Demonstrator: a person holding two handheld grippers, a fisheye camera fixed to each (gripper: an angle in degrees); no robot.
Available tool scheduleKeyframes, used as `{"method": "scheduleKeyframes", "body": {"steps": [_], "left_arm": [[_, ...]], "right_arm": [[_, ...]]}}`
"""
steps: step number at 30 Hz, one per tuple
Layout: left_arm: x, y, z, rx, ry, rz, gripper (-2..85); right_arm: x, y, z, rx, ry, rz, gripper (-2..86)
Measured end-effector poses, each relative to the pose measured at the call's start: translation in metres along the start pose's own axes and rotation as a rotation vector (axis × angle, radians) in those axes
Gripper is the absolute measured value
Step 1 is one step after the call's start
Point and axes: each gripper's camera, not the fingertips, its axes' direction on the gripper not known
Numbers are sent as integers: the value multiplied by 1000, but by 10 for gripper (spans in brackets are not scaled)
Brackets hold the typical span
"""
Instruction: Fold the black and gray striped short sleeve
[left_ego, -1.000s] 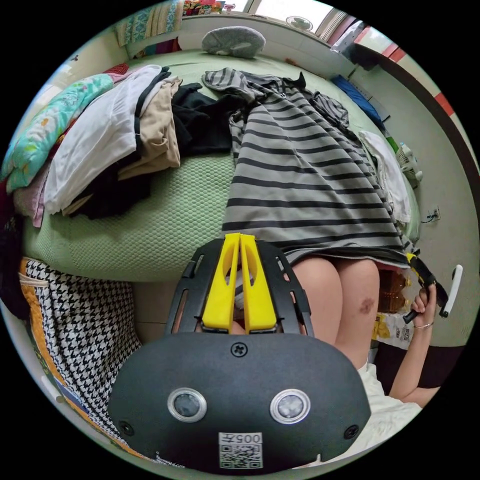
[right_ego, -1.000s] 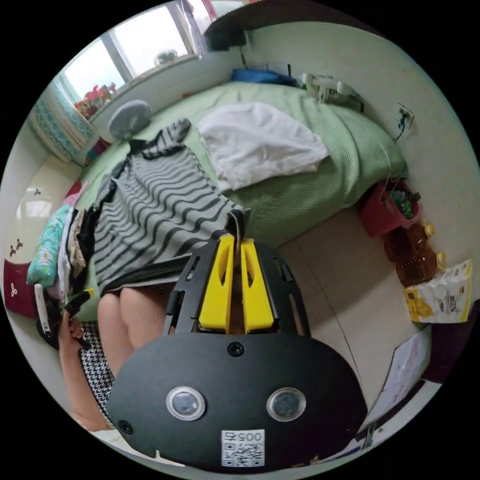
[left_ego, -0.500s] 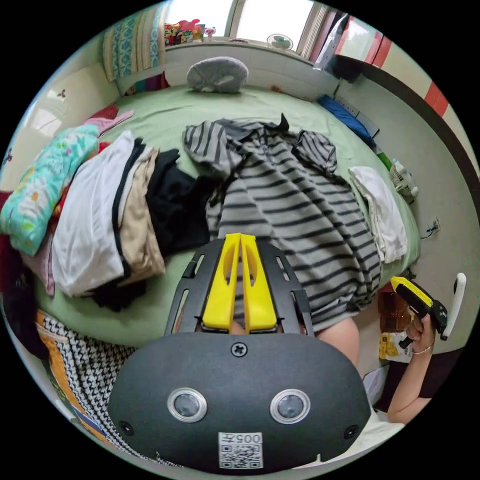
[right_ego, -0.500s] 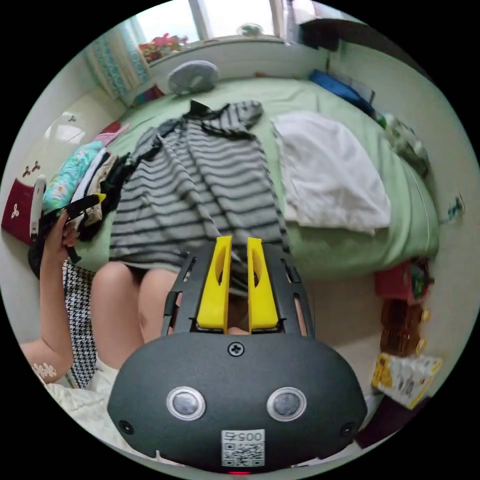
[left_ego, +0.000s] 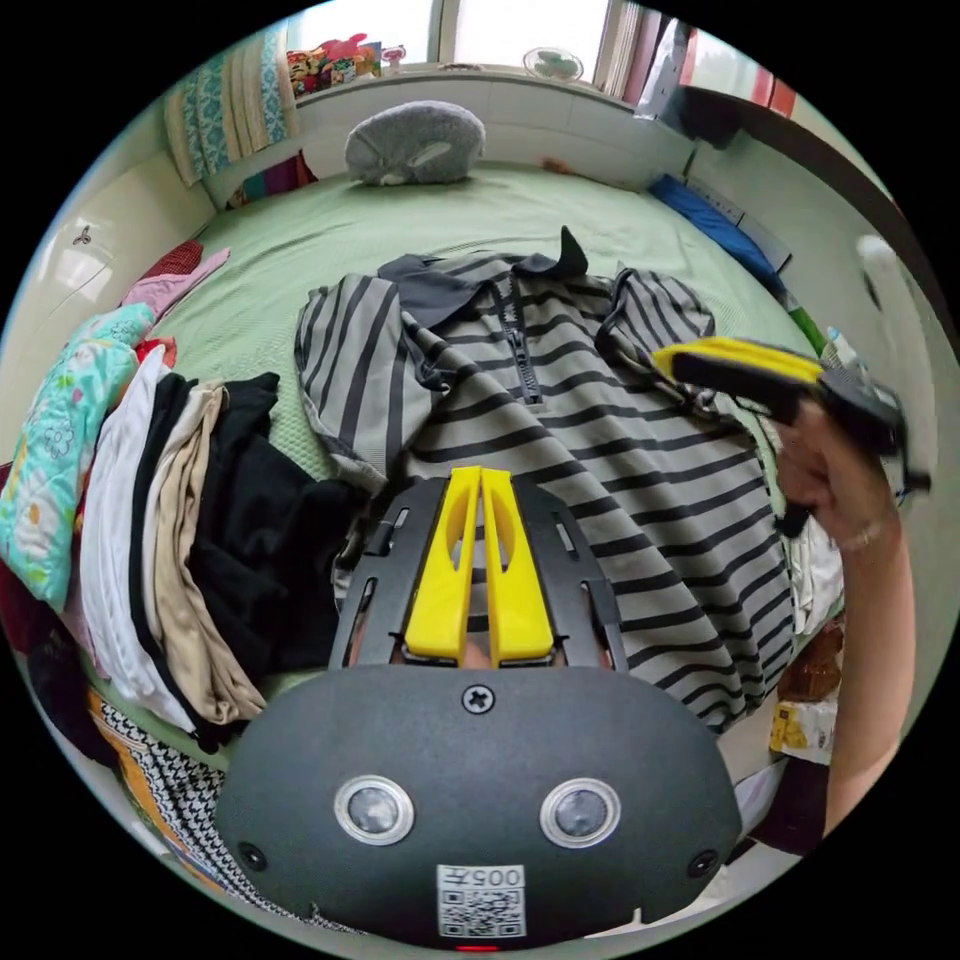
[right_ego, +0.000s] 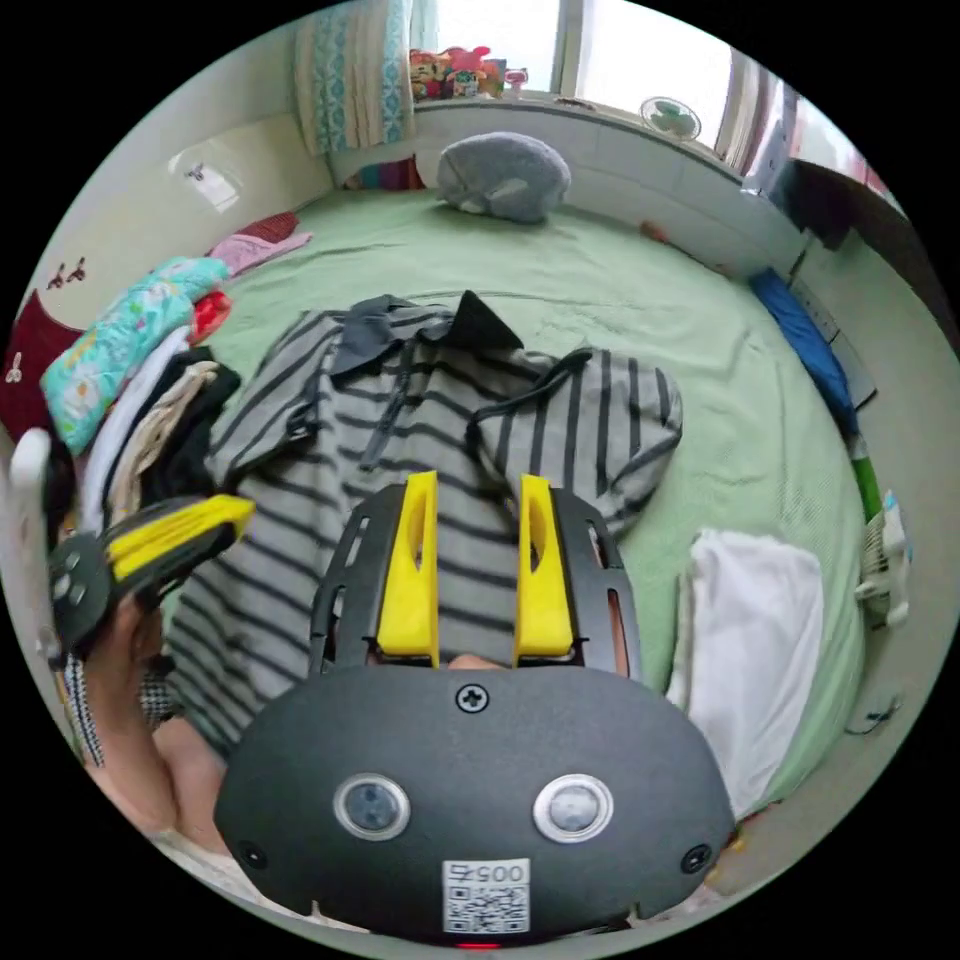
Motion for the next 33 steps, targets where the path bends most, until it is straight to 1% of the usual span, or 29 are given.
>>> {"method": "scheduleKeyframes", "body": {"steps": [3,6,8,10,12,15,17,18,20,25,26,28,30,32,33], "left_arm": [[-2,-14,1,6,-23,0,-6],[-10,-26,5,11,26,-24,-6],[-13,-31,7,7,26,-29,-6],[-14,-33,6,12,32,-31,-6],[-15,-35,6,16,59,-32,-6],[-15,-39,7,13,84,-35,-6],[-13,-42,6,15,89,-28,-6],[-12,-42,5,18,86,-24,-6],[-9,-46,4,23,74,-18,-6],[-9,-50,2,27,76,-18,-5],[-9,-50,0,32,62,-15,-5],[-14,-50,-4,44,39,-26,-4],[-19,-50,-6,58,33,-34,-2],[-30,-52,-8,59,-9,-61,3],[-32,-53,-9,61,-25,-70,5]], "right_arm": [[-5,-39,42,-83,4,-10,103],[-10,-56,80,-195,142,-2,89],[-3,-54,81,-162,197,26,47],[11,-49,70,-109,179,49,12],[35,-41,54,-64,166,98,3],[91,-26,28,-13,199,196,-3],[148,-8,12,3,153,319,-4],[162,-2,10,8,140,352,-4],[215,20,14,-25,91,501,-2],[281,62,45,-131,-2,696,15],[289,71,44,-110,2,741,26],[294,79,39,-80,28,753,44],[291,79,35,-97,67,732,55],[264,67,23,-90,134,635,54],[253,62,20,-86,131,592,54]]}}
